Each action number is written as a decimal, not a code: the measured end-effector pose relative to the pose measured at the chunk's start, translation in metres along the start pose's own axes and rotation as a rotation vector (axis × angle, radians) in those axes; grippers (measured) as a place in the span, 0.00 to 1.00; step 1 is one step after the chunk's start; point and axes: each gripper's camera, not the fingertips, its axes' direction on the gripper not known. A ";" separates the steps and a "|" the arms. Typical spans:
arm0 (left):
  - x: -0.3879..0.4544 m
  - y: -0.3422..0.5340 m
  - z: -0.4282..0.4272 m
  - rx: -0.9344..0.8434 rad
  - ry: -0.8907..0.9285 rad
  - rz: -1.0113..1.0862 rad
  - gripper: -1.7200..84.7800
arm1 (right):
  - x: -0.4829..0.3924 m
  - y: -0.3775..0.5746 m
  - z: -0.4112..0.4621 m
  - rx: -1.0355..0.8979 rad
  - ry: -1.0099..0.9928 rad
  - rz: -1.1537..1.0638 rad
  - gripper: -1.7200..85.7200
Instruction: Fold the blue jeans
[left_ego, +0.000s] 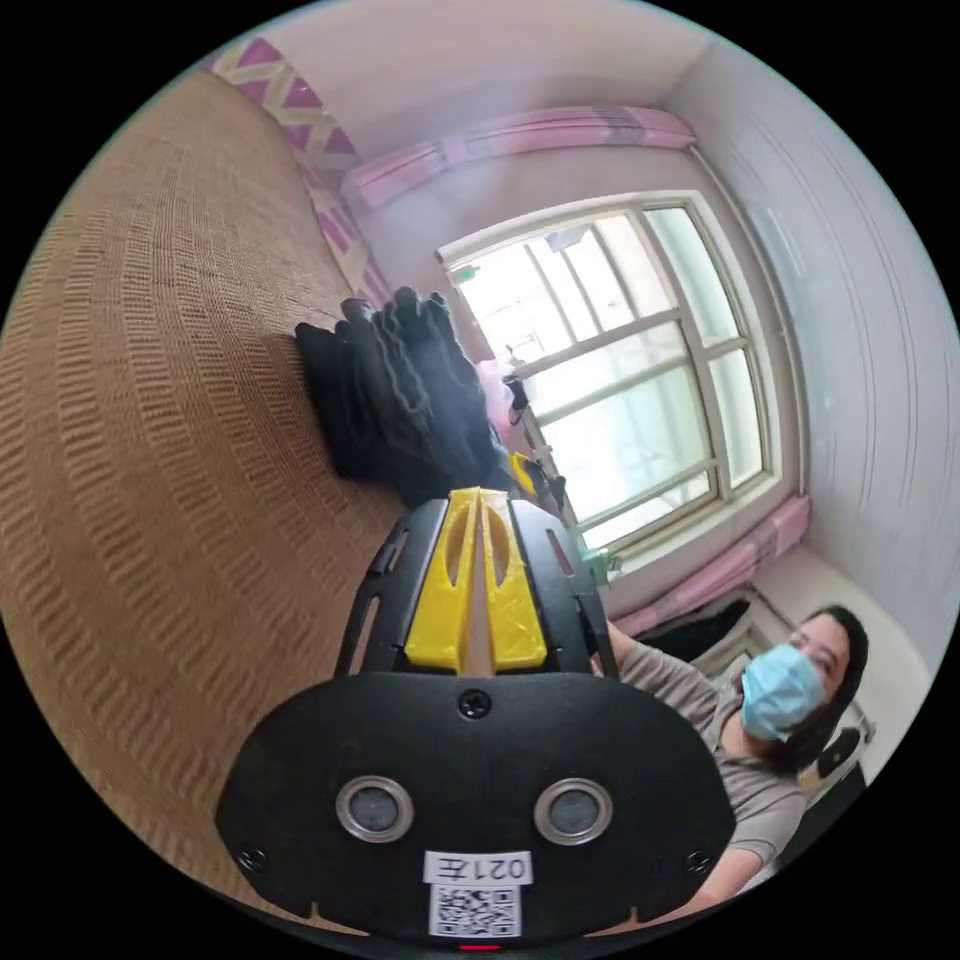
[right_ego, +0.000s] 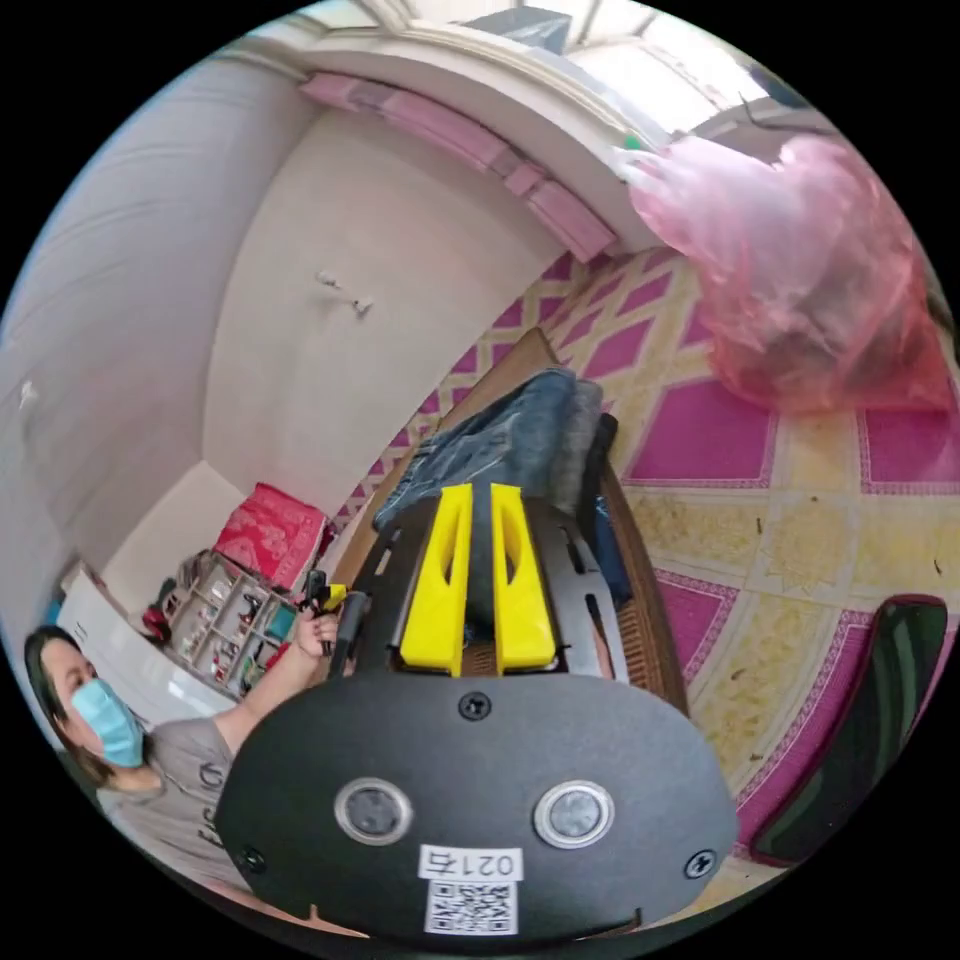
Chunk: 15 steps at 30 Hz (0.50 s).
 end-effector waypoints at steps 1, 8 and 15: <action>0.021 0.032 -0.020 -0.002 -0.004 0.036 0.01 | -0.039 -0.004 -0.001 -0.012 -0.007 -0.079 0.03; 0.137 0.220 -0.144 0.113 -0.080 0.308 0.01 | -0.341 0.025 0.118 -0.294 -0.091 -0.678 0.01; 0.182 0.386 -0.247 0.382 -0.030 0.507 0.04 | -0.594 0.092 0.315 -0.624 -0.232 -1.077 0.01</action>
